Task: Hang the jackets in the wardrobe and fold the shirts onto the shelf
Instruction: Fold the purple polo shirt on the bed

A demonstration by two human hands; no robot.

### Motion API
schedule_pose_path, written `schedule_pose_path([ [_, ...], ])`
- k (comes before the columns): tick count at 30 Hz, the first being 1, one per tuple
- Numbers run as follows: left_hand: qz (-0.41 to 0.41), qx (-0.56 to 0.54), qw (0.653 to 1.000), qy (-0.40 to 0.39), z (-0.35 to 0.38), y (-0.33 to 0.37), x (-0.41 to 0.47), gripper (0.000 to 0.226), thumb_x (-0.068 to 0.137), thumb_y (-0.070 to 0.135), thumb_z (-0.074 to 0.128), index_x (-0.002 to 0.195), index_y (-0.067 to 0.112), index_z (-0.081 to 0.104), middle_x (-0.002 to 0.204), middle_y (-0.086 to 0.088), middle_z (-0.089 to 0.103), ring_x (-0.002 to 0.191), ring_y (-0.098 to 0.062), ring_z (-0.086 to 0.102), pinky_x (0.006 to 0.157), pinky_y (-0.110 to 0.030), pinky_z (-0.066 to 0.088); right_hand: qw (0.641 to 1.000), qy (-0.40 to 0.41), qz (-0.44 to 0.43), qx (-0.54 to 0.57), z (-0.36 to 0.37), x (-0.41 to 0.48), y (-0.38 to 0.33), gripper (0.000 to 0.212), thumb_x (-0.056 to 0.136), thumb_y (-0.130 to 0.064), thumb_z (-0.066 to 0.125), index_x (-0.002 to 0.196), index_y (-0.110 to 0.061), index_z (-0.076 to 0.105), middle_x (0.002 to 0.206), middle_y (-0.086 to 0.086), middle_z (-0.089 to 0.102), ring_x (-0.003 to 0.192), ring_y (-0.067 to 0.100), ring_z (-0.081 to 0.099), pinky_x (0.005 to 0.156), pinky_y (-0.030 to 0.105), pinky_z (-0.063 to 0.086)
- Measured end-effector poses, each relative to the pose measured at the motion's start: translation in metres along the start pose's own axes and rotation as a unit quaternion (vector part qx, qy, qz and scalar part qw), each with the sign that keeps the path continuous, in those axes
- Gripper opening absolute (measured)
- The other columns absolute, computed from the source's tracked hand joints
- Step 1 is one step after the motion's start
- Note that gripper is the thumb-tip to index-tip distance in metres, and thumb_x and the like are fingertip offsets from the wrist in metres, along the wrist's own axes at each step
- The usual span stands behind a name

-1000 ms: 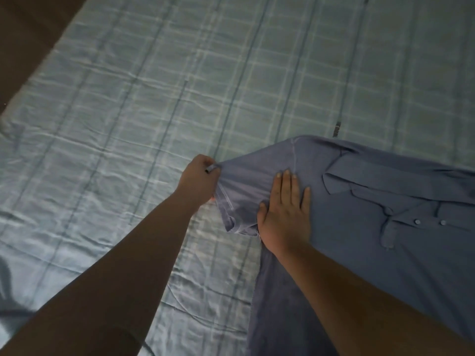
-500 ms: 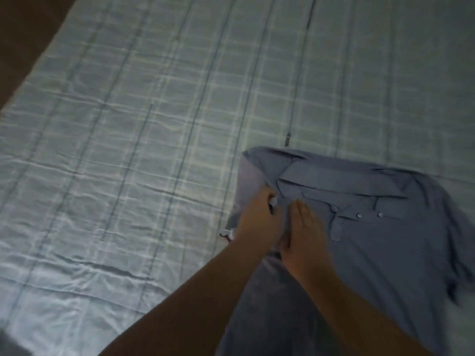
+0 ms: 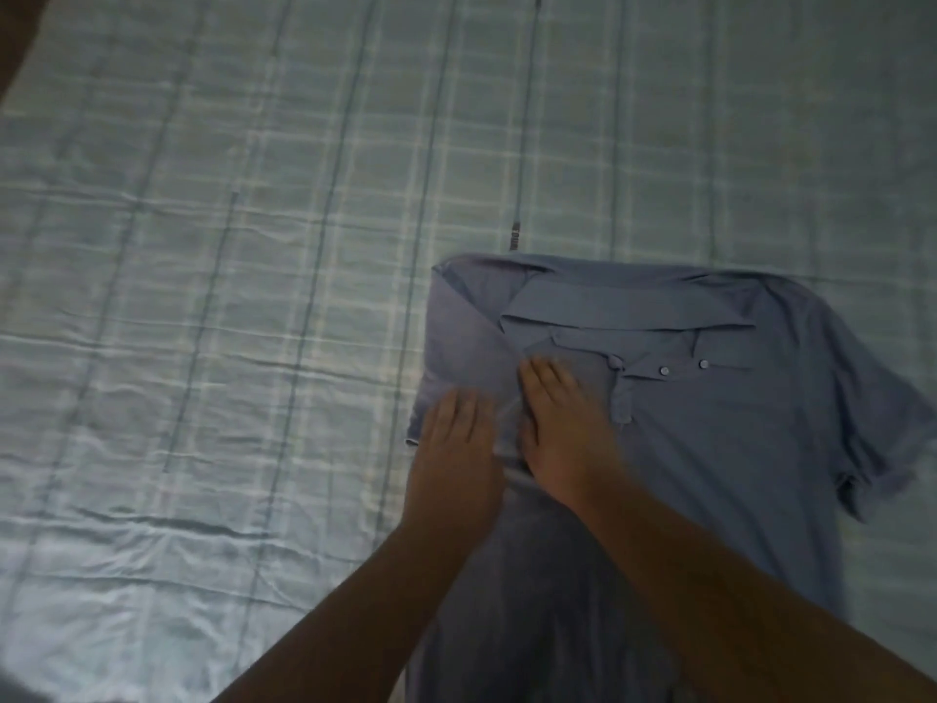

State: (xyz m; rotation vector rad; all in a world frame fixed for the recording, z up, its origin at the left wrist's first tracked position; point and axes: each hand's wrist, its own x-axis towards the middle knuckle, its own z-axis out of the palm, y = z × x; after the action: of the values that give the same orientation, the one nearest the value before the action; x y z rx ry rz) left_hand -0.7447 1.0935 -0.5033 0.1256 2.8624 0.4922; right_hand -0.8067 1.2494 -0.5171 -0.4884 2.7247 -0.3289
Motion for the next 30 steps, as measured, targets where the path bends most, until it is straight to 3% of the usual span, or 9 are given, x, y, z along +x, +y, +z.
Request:
schedule_pose_path([
  [4, -0.001, 0.024, 0.998, -0.063, 0.017, -0.016, -0.025, 0.072, 0.086, 0.042, 0.045, 0.146, 0.003, 0.044, 0.149, -0.019, 0.045, 0.140, -0.039, 0.038, 0.114, -0.053, 0.033, 0.998, -0.013, 0.017, -0.051, 0.005, 0.002, 0.002, 0.064, 0.096, -0.041, 0.024, 0.153, -0.013, 0.032, 0.157, 0.006, 0.037, 0.146, 0.025, 0.031, 0.116, 0.049, 0.029],
  [8, 0.021, 0.026, 0.998, -0.062, 0.033, -0.027, -0.035, 0.073, 0.092, 0.050, 0.043, 0.151, 0.007, 0.037, 0.156, -0.017, 0.036, 0.145, -0.038, 0.029, 0.118, -0.052, 0.023, 0.997, -0.031, 0.022, -0.070, 0.003, 0.004, 0.005, 0.069, 0.093, -0.043, 0.022, 0.155, -0.013, 0.027, 0.160, 0.005, 0.031, 0.148, 0.025, 0.026, 0.119, 0.050, 0.024],
  [14, 0.012, 0.031, 0.999, -0.037, 0.025, -0.002, -0.029, 0.071, 0.087, 0.045, 0.044, 0.146, 0.004, 0.044, 0.150, -0.018, 0.044, 0.140, -0.039, 0.039, 0.113, -0.056, 0.025, 0.998, -0.035, 0.032, -0.031, -0.015, -0.013, 0.014, 0.067, 0.093, -0.038, 0.032, 0.153, -0.010, 0.030, 0.159, 0.009, 0.032, 0.147, 0.029, 0.027, 0.117, 0.050, 0.030],
  [19, 0.051, 0.015, 0.997, -0.058, 0.029, 0.052, -0.007, 0.066, 0.083, 0.035, 0.042, 0.141, 0.005, 0.051, 0.144, -0.018, 0.051, 0.134, -0.039, 0.045, 0.110, -0.054, 0.034, 0.998, 0.016, 0.063, -0.002, -0.032, -0.052, 0.061, 0.068, 0.086, -0.036, 0.031, 0.146, -0.006, 0.043, 0.152, 0.015, 0.043, 0.141, 0.034, 0.038, 0.113, 0.048, 0.036],
  [24, 0.109, 0.005, 0.991, -0.071, 0.048, 0.124, 0.034, 0.058, 0.072, 0.031, 0.043, 0.120, 0.004, 0.064, 0.124, -0.018, 0.063, 0.122, -0.042, 0.054, 0.100, -0.049, 0.049, 0.981, 0.099, 0.163, 0.026, -0.049, -0.086, 0.152, 0.056, 0.078, -0.018, 0.056, 0.131, -0.001, 0.057, 0.130, 0.022, 0.060, 0.118, 0.040, 0.058, 0.101, 0.050, 0.046],
  [28, 0.181, -0.008, 0.982, -0.058, 0.069, 0.202, 0.065, 0.048, 0.073, 0.029, 0.046, 0.112, 0.009, 0.065, 0.117, -0.013, 0.063, 0.116, -0.037, 0.058, 0.098, -0.045, 0.050, 0.956, 0.168, 0.229, 0.073, -0.071, -0.106, 0.231, 0.044, 0.079, -0.021, 0.048, 0.117, -0.006, 0.064, 0.105, 0.020, 0.068, 0.099, 0.039, 0.063, 0.092, 0.049, 0.051],
  [30, 0.198, -0.024, 0.978, -0.054, 0.082, 0.246, 0.074, 0.036, 0.073, 0.024, 0.058, 0.107, 0.014, 0.063, 0.106, -0.009, 0.063, 0.102, -0.031, 0.060, 0.087, -0.038, 0.053, 0.946, 0.197, 0.243, 0.082, -0.083, -0.109, 0.269, 0.042, 0.079, -0.024, 0.042, 0.110, -0.009, 0.067, 0.098, 0.019, 0.067, 0.095, 0.040, 0.062, 0.089, 0.050, 0.050],
])
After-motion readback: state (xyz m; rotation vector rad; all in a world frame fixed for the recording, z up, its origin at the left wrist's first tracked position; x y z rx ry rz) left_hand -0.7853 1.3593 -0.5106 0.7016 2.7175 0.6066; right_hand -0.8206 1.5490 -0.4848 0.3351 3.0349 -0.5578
